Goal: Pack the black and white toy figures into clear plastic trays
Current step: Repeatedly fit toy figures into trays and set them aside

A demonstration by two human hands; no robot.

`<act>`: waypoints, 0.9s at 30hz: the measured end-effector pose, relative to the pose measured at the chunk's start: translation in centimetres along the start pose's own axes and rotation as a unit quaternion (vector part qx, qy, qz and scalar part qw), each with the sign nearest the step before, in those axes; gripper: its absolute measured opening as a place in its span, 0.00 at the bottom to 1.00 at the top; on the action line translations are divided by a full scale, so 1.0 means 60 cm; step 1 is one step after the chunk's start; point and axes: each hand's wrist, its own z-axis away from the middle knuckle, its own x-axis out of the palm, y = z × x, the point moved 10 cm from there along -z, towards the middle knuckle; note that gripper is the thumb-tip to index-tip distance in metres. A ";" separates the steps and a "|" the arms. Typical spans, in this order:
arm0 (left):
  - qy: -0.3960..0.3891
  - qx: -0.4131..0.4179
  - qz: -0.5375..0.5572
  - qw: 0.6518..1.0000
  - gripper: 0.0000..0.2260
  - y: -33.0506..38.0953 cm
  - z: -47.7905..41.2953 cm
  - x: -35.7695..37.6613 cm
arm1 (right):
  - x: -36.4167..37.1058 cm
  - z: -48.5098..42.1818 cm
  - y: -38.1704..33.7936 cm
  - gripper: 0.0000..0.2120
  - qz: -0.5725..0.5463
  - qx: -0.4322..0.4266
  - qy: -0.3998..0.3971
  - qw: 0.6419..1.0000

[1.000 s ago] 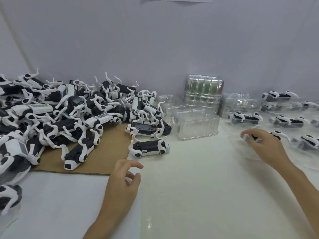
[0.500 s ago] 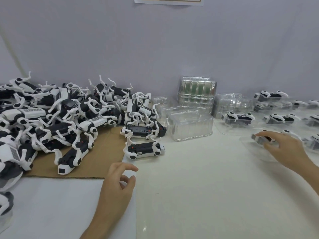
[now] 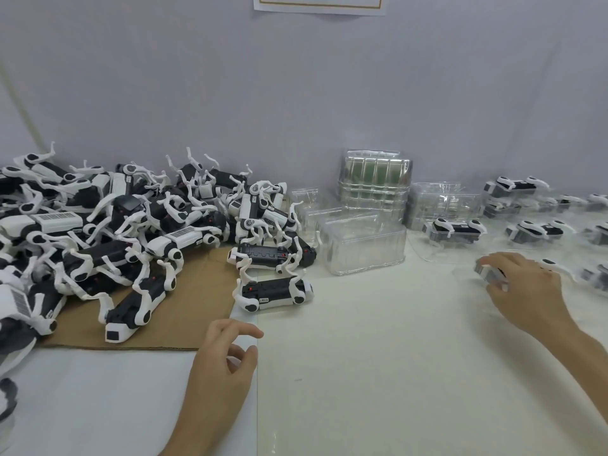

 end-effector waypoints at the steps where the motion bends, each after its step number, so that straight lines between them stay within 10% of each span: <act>1: 0.000 0.003 0.000 1.000 0.15 0.000 0.000 0.001 | 0.001 0.000 -0.014 0.23 0.013 -0.002 0.005 1.000; 9: -0.028 0.095 -0.107 0.989 0.16 0.024 0.006 0.023 | 0.077 -0.039 -0.201 0.24 -0.064 -0.134 -0.039 0.988; 14: -0.171 0.297 -0.287 0.895 0.15 0.077 0.043 0.098 | 0.169 -0.062 -0.267 0.27 -0.024 -0.157 -0.093 0.983; 19: -0.286 0.241 -0.317 0.871 0.23 0.038 0.002 0.157 | 0.179 -0.062 -0.284 0.17 0.010 -0.146 -0.051 0.988; 27: -0.190 0.126 -0.322 0.919 0.27 0.011 -0.108 0.170 | 0.149 -0.013 -0.286 0.12 -0.072 -0.132 -0.056 0.987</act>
